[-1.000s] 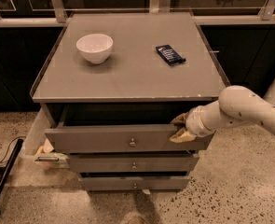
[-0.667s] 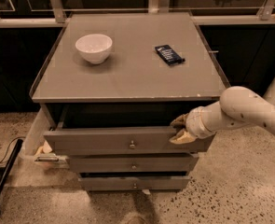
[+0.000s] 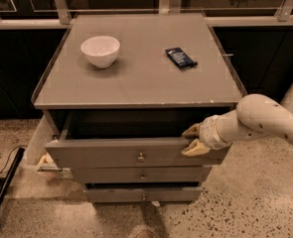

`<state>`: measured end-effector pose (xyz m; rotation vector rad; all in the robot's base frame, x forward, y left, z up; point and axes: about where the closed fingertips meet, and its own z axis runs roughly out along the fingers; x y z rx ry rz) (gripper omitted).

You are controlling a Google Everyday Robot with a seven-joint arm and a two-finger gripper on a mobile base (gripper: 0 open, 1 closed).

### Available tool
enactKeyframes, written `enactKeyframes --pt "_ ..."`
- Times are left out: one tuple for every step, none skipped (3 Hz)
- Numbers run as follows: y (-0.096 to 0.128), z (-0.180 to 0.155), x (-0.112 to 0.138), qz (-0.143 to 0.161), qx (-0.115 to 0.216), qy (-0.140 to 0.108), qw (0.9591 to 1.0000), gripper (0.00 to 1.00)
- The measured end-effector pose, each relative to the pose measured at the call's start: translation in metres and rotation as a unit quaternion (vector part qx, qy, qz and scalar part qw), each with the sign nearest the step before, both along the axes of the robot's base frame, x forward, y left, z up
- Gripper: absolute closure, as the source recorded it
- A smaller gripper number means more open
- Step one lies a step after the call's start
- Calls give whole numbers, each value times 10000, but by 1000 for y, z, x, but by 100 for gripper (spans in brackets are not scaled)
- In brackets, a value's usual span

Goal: Open top drawer

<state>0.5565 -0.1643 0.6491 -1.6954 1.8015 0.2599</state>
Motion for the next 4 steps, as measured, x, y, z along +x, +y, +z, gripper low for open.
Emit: enactKeyframes --pt "0 0 0 -1 1 4 10000 63" --pt "-2 -3 0 -25 19 73 10000 40" --pt "-13 -8 -29 -82 100 233 9996 17" --pt "-13 -8 -29 -83 99 234 9996 20"
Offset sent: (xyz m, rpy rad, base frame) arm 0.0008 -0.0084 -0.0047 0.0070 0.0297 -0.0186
